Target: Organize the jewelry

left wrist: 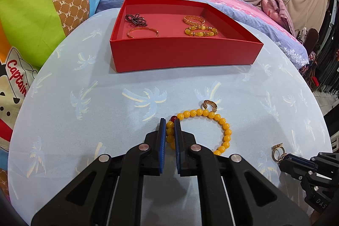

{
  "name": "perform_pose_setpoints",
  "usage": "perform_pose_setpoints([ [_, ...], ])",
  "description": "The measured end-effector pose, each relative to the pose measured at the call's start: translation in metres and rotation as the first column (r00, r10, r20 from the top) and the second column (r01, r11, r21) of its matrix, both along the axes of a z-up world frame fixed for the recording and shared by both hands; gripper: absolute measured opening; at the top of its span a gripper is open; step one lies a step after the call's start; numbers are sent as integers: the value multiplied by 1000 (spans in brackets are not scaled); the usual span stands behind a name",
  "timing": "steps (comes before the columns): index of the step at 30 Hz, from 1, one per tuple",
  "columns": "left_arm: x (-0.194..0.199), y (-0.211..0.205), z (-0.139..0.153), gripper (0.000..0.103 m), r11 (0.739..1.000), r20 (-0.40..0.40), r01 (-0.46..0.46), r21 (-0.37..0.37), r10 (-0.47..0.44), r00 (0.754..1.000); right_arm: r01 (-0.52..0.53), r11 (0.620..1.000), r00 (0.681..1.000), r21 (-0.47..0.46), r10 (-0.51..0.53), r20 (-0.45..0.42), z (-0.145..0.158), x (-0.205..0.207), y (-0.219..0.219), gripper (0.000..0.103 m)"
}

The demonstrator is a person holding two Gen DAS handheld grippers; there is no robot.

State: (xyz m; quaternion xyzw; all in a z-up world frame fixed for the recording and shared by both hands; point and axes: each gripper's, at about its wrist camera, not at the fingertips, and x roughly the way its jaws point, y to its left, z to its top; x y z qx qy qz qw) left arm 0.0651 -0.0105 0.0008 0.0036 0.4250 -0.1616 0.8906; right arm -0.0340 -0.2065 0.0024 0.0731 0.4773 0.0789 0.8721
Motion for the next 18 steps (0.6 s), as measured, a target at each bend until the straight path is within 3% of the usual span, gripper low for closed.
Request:
perform_pose_setpoints([
  [18,0,0,0,8,1000,0,0,0,0,1000,-15,1000,1000,-5,15,10,1,5,-1,9],
])
